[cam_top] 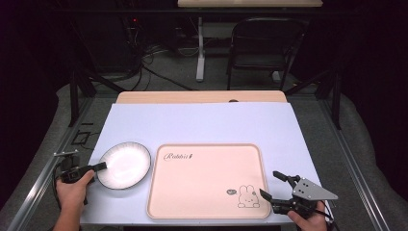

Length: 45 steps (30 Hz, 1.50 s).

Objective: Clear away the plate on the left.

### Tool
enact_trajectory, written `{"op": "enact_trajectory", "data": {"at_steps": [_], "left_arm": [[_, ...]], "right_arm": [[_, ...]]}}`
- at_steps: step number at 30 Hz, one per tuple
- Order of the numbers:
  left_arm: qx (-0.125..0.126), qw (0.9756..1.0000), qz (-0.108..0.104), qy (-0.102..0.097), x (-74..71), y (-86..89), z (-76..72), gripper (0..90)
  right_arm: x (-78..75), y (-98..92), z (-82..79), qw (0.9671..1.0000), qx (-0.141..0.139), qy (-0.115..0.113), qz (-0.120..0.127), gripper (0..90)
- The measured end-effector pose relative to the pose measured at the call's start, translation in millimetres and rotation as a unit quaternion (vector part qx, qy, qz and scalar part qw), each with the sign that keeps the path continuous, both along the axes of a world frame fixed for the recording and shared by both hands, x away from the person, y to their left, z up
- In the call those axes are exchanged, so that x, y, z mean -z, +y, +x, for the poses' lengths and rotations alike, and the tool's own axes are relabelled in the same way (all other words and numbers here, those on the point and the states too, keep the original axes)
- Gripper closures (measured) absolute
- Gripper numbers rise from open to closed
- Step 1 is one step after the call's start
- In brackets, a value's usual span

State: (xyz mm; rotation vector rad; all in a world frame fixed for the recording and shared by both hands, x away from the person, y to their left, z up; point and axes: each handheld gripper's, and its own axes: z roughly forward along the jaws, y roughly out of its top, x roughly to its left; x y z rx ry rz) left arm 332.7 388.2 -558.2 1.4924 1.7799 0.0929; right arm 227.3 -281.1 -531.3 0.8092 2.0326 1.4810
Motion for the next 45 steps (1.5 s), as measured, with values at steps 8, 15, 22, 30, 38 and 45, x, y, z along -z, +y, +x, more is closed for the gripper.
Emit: {"op": "enact_trajectory", "data": {"at_steps": [8,15,22,30,38,45], "left_arm": [[0.005,0.9999,0.0,-0.01,-17.1,-3.8,-0.3,84.8],[0.02,0.998,0.055,-0.023,-38.3,-18.1,1.1,85.5],[0.021,0.9968,0.073,-0.025,-45.3,-21.6,1.3,85.8],[0.028,0.9936,0.104,-0.034,-58.0,-28.2,2.0,85.7],[0.036,0.9896,0.133,-0.04,-71.7,-34.8,5.8,85.4],[0.036,0.9874,0.147,-0.046,-84.6,-33.1,7.5,85.3]], "right_arm": [[0.1,-0.3,0.4,1.0,0.001,0.002,0.001,23.6],[-0.1,-0.4,-0.5,1.0,0.001,0.001,0.001,23.6],[0.0,-0.6,-0.7,1.0,0.002,0.0,0.001,23.6],[-0.1,-0.5,-0.6,1.0,0.001,0.0,0.002,23.6],[-0.1,-0.8,-0.7,1.0,0.001,-0.002,0.0,23.6],[0.0,-0.8,-0.6,1.0,0.001,-0.003,0.001,23.6]]}}
